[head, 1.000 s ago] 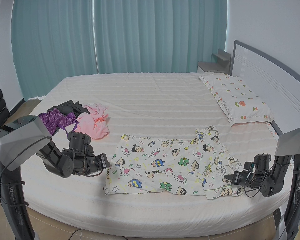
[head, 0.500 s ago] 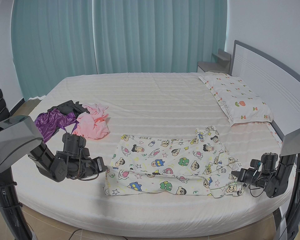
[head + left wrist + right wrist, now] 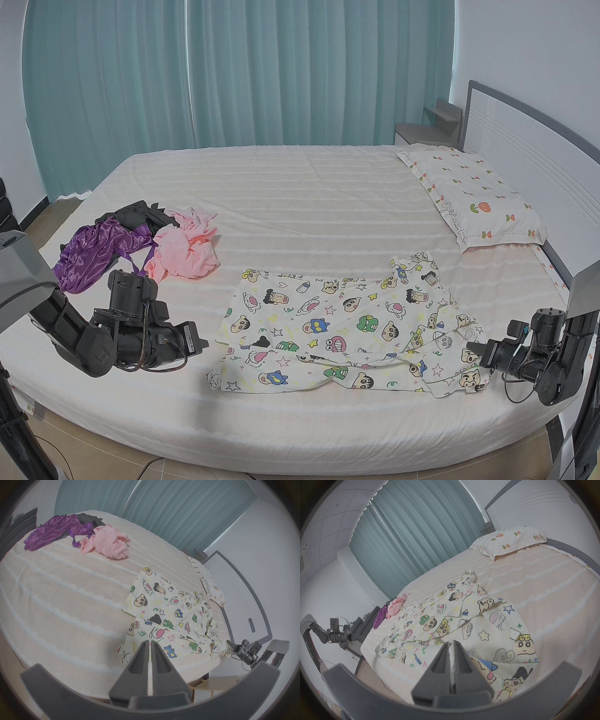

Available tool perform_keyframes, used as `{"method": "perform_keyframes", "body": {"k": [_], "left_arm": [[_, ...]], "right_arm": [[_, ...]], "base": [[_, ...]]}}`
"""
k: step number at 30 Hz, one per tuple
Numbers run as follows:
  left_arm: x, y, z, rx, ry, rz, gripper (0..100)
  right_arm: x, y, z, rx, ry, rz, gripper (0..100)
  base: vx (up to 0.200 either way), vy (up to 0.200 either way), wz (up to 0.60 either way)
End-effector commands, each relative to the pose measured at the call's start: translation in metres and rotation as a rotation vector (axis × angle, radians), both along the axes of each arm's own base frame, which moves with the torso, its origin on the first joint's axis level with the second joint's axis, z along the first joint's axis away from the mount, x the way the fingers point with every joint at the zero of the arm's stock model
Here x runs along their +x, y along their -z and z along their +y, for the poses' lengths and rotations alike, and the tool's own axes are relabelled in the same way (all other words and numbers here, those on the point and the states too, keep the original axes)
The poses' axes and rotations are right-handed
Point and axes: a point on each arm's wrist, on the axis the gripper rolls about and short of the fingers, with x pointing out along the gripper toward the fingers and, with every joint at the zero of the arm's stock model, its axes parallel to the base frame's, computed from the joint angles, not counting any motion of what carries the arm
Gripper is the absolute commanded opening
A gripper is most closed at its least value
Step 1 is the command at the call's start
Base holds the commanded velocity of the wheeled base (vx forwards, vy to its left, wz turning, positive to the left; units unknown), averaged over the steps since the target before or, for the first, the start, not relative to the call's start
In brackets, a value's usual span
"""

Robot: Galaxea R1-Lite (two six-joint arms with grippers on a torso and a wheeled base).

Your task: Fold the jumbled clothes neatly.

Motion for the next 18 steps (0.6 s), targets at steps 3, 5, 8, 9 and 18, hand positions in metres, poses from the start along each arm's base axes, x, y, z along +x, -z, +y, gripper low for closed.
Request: {"method": "perform_keyframes", "body": {"k": [3,5,8,9,18], "left_arm": [[0.033,0.026,-0.013,0.010,0.012,0.026,0],[0.049,0.040,-0.018,0.010,0.018,0.036,100],[0.064,0.057,-0.022,0.013,0.028,0.043,100],[0.069,0.064,-0.024,0.016,0.030,0.047,100],[0.087,0.086,-0.043,-0.002,0.084,0.050,100]], "right_arm": [[0.003,0.005,0.001,0.002,-0.007,0.006,0],[0.003,0.005,0.002,0.002,-0.009,0.008,0],[0.003,0.005,0.002,0.003,-0.011,0.008,0],[0.003,0.005,0.002,0.003,-0.011,0.009,0],[0.001,0.006,0.009,0.007,-0.034,0.021,0]], "base": [[0.000,0.000,0.00],[0.000,0.000,0.00],[0.000,0.000,0.00],[0.000,0.000,0.00],[0.000,0.000,0.00]]}}
